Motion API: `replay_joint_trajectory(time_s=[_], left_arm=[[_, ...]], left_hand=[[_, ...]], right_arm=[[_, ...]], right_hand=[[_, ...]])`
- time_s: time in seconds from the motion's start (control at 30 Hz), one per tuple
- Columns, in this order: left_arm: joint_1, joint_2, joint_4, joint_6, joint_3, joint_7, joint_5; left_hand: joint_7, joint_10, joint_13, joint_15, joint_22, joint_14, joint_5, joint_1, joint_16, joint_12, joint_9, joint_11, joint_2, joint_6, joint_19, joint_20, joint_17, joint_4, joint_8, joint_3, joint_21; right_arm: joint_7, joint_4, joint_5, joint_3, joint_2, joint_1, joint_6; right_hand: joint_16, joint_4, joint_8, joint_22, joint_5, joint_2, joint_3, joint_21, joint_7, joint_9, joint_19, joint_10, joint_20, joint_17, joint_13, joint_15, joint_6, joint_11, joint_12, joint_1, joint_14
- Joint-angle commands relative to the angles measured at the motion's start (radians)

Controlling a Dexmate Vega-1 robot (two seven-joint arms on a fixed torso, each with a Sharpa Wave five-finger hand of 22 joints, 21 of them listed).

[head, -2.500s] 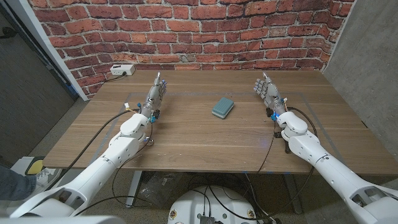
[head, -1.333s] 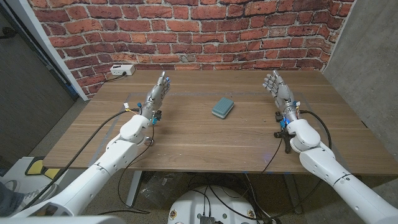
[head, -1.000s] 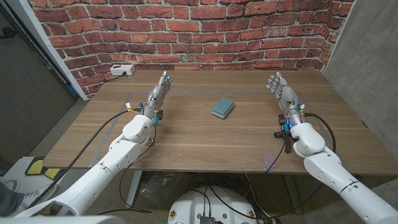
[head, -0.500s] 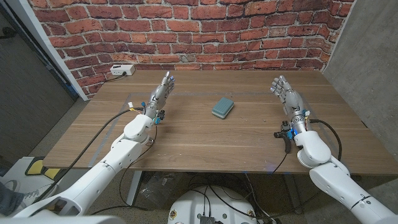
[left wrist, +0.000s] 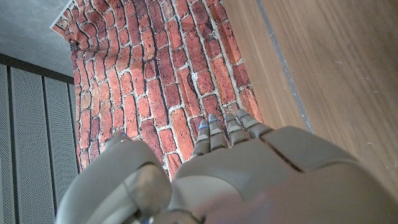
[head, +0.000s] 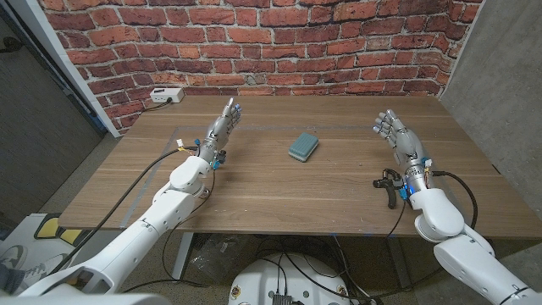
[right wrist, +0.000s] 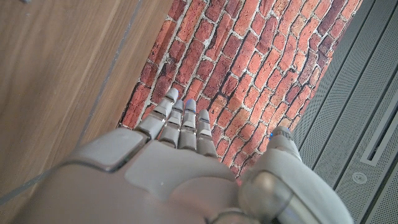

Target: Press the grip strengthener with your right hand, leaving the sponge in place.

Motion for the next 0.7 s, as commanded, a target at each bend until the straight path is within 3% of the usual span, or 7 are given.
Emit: replay_joint_trajectory(time_s=[0.03, 0.2, 0.4, 0.7], left_arm=[[0.015, 0.012, -0.064, 0.041, 0.007, 0.04, 0.021], [0.018, 0.007, -0.089, 0.058, 0.011, 0.082, 0.045], [0.016, -0.004, -0.088, 0.045, 0.02, 0.107, 0.077], [0.027, 0.038, -0.132, 0.079, 0.012, 0.068, 0.054]], left_hand=[[-0.005, 0.002, 0.005, 0.002, 0.002, -0.001, -0.004, -0.004, -0.004, 0.0, 0.005, 0.0, 0.001, 0.006, 0.006, -0.015, 0.006, -0.004, -0.005, -0.005, -0.001], [-0.005, 0.004, 0.005, 0.001, 0.002, 0.002, -0.005, -0.002, -0.004, -0.001, 0.005, -0.003, 0.001, 0.008, 0.007, -0.015, 0.006, -0.004, -0.006, -0.005, -0.002], [-0.005, 0.009, 0.005, 0.003, 0.002, 0.004, -0.005, -0.001, -0.004, -0.001, 0.005, 0.001, 0.002, 0.01, 0.007, -0.013, 0.006, -0.004, -0.007, -0.006, -0.004], [-0.004, 0.012, 0.005, 0.004, 0.002, 0.006, -0.007, 0.001, -0.005, -0.003, 0.005, 0.0, 0.003, 0.013, 0.007, -0.013, 0.006, -0.004, -0.009, -0.007, -0.006]], right_arm=[[0.008, -0.07, -0.011, 0.09, -0.008, -0.115, -0.007], [0.015, -0.076, -0.03, 0.132, 0.002, -0.147, 0.008], [0.063, -0.023, -0.028, 0.131, 0.03, -0.128, 0.081], [-0.004, -0.099, -0.133, 0.17, 0.075, -0.224, 0.043]], right_hand=[[0.004, -0.005, 0.006, 0.005, 0.0, -0.002, 0.0, 0.005, -0.001, 0.004, 0.011, 0.011, 0.004, 0.003, 0.002, 0.0, 0.007, -0.005, 0.004, 0.015, 0.01], [0.003, -0.005, 0.006, 0.005, 0.0, -0.002, 0.0, 0.004, -0.002, 0.004, 0.012, 0.013, 0.005, 0.003, 0.002, 0.0, 0.01, -0.005, 0.004, 0.016, 0.014], [0.005, -0.006, 0.013, 0.006, 0.0, -0.002, 0.001, 0.007, -0.015, 0.004, 0.034, 0.051, 0.005, 0.003, 0.002, -0.009, 0.042, -0.018, 0.013, 0.021, 0.042], [0.004, -0.007, 0.019, 0.006, 0.0, -0.001, 0.002, 0.009, -0.026, 0.004, 0.051, 0.068, 0.002, 0.003, 0.002, -0.017, 0.071, -0.016, 0.016, 0.027, 0.058]])
